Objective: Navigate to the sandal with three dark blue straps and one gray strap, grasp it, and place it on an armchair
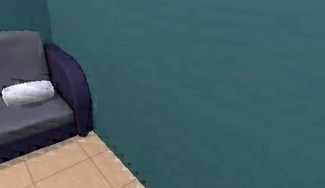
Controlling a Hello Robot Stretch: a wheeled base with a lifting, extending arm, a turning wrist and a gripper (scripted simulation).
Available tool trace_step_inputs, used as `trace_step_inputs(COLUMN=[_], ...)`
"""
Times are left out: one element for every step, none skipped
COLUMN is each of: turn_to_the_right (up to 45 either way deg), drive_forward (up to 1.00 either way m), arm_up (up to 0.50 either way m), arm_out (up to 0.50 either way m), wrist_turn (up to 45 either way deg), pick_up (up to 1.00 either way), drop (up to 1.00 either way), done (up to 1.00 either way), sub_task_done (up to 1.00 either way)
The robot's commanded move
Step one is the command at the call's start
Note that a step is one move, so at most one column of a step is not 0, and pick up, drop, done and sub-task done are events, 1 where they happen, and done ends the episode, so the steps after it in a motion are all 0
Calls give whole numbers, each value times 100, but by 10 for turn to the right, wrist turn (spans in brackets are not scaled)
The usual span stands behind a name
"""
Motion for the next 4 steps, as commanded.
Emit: trace_step_inputs(turn_to_the_right=[0, 0, -450, -450], drive_forward=[0, 0, 0, 0], arm_up=[0, 0, 0, 0], arm_out=[0, -46, 0, 0], wrist_turn=[-270, 0, 0, 0], pick_up=[0, 0, 0, 0], drop=[0, 0, 0, 0], done=[0, 0, 0, 0], sub_task_done=[0, 0, 0, 0])
